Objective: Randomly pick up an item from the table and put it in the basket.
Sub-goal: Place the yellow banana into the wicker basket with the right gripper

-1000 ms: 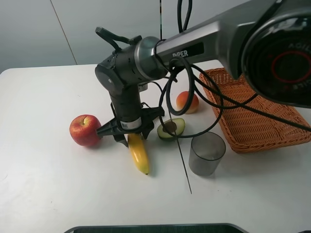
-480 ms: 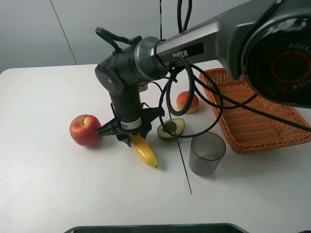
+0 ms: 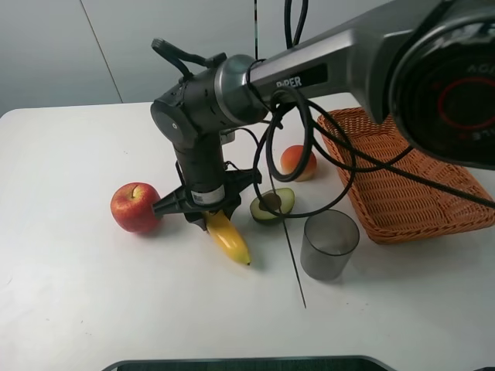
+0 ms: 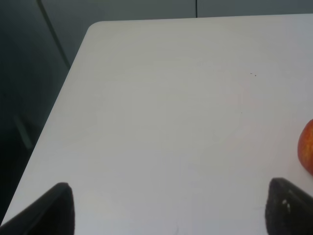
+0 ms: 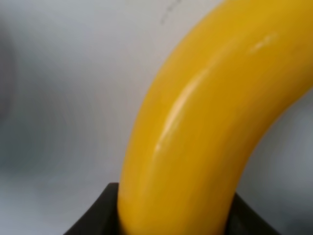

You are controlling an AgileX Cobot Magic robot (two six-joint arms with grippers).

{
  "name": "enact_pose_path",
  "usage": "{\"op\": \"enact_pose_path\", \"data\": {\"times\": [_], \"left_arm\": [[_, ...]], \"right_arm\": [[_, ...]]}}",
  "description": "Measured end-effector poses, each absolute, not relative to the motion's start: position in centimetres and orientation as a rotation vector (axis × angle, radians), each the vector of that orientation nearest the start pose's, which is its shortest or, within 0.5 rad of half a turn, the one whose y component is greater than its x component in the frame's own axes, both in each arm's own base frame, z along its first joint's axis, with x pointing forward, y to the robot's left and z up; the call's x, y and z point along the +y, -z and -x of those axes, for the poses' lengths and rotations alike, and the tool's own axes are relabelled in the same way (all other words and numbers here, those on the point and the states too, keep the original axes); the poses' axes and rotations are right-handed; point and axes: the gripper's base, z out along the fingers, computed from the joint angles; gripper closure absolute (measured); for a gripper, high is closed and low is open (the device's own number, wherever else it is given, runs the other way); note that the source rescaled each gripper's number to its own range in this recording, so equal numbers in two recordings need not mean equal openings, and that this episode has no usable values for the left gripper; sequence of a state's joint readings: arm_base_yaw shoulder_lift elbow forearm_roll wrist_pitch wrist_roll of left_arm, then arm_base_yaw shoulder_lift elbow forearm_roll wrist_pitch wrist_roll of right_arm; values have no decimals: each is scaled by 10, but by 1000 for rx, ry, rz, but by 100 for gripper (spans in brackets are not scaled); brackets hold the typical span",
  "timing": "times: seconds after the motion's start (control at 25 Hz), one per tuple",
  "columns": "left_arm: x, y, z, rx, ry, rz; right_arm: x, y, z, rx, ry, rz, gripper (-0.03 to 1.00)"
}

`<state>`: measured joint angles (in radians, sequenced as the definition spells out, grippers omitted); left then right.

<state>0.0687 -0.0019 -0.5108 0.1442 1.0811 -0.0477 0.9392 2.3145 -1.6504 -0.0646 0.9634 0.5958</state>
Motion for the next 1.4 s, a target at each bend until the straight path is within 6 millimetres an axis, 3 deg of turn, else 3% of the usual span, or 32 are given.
{"op": "enact_pose_path", "data": {"times": [0.32,0.64,1.16,1.4], "left_arm": [[11,-279,9,2045,-186,129],[11,-279,9,2045,-186,129],[11,-279,9,2045,-186,129],[11,-279,9,2045,-186,129]], "right_arm": [[345,-165,-272,2942,-84,597,94],[300,-222,-295,2918,-86,542,94],[187,-267,-349,2915,16,364,94],[139,-252,-357,2931,42,259,94]]}}
